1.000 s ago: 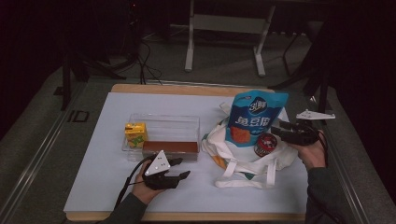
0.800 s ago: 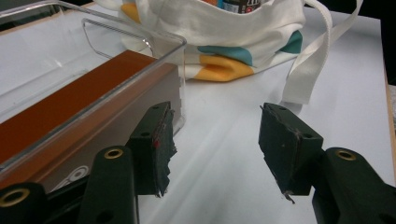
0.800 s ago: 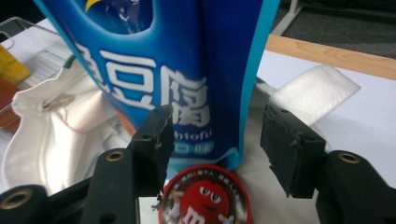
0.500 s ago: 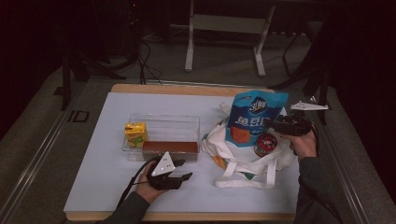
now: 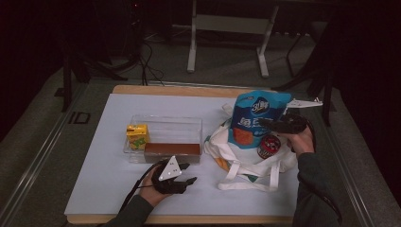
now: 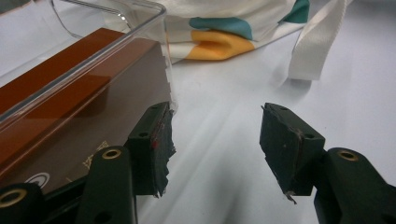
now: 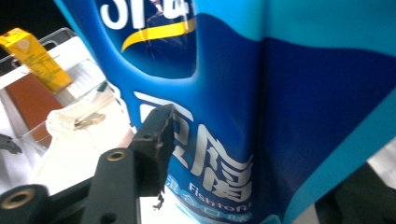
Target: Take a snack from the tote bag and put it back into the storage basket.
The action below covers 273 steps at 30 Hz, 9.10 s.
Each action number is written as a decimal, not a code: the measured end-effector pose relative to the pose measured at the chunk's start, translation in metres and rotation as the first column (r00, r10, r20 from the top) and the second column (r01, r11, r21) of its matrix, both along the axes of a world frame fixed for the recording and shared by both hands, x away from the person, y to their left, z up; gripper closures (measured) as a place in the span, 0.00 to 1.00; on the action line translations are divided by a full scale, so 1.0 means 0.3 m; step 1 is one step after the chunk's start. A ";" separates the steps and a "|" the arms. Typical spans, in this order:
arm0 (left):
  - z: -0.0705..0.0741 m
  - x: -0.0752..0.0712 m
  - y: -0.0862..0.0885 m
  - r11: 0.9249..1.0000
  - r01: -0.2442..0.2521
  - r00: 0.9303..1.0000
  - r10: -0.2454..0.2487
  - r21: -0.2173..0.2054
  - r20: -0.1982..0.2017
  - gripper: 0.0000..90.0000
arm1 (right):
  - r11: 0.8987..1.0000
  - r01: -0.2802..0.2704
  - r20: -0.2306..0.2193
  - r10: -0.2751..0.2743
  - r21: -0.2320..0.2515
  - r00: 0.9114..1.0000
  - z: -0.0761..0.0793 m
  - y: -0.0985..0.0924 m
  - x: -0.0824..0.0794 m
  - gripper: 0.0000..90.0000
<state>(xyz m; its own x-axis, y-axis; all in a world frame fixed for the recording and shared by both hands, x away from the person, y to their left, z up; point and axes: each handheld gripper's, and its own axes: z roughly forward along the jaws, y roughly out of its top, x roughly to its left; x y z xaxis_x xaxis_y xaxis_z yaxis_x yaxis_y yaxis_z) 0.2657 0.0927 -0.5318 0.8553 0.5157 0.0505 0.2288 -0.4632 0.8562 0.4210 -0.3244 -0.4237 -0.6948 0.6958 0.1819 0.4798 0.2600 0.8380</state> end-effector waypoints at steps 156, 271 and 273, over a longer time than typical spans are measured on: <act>-0.020 0.020 -0.004 1.000 -0.018 0.999 0.017 -0.009 -0.046 0.47 | 0.961 -0.115 0.210 0.062 0.252 0.976 0.408 0.446 -0.054 0.98; -0.020 0.020 -0.008 1.000 -0.009 0.999 0.009 0.009 -0.045 0.46 | 0.987 -0.132 0.166 0.147 -0.095 0.975 0.017 0.827 -0.058 0.98; -0.020 0.020 -0.008 1.000 -0.009 0.999 0.009 0.008 -0.046 0.46 | 0.987 -0.125 0.175 0.141 -0.097 0.975 0.016 0.845 -0.060 0.98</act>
